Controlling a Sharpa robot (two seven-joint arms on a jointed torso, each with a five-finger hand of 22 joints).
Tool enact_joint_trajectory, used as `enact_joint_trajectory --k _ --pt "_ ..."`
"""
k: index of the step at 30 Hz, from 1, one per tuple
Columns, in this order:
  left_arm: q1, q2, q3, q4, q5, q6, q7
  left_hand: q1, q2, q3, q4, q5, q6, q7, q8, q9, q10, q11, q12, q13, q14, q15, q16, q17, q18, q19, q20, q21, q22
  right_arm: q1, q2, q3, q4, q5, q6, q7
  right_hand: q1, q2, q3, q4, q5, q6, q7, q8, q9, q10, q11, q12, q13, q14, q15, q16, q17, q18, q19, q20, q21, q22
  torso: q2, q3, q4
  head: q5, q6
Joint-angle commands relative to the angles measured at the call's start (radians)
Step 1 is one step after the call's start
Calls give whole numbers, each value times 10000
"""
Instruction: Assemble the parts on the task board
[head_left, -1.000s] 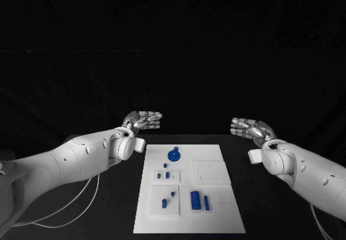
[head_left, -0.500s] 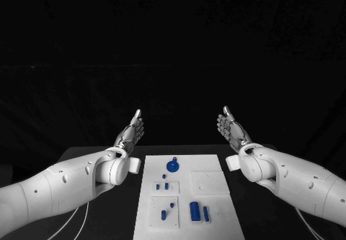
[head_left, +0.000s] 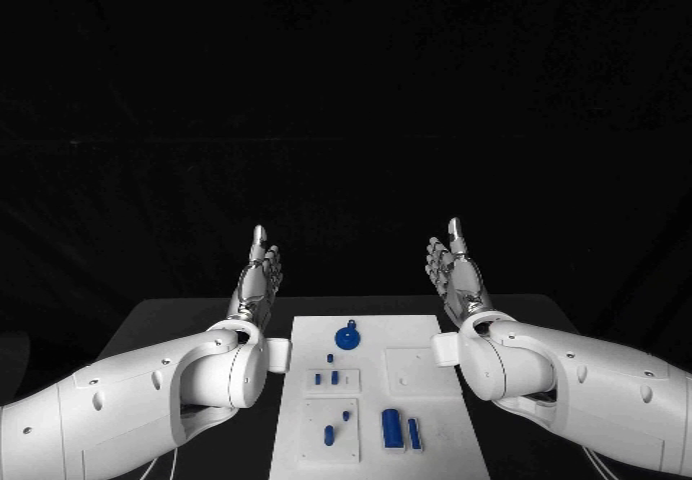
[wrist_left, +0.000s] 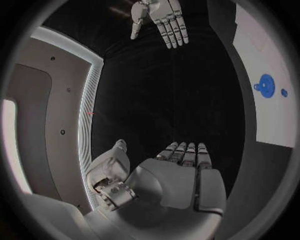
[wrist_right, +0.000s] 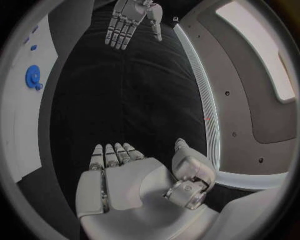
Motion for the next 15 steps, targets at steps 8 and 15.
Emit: enact_joint_trajectory --k 8,15 --pt "-6 -8 18 80 94 -760 430 -72 -3 -63 -23 -47 -51 2 -67 -10 -52 -1 -46 -10 -35 -1 -69 -9 -152 -36 1 -35 -12 35 -53 -61 199 799 -995 733 -55 0 -4 68 -35 -38 4 -35 -9 -37 1 -35 -9 -47 -4 -54 -10 -138 -52 -1 -35 -9 -2 2 5 -1 1" --pt "-6 -8 18 80 94 -760 430 -72 -3 -63 -23 -47 -51 2 -67 -10 -52 -1 -46 -10 -35 -1 -69 -9 -152 -36 1 -35 -12 35 -53 -61 199 799 -995 733 -55 0 -4 68 -35 -38 4 -35 -9 -37 1 -35 -9 -47 -4 -54 -10 -138 -52 -1 -35 -9 -2 2 5 -1 1"
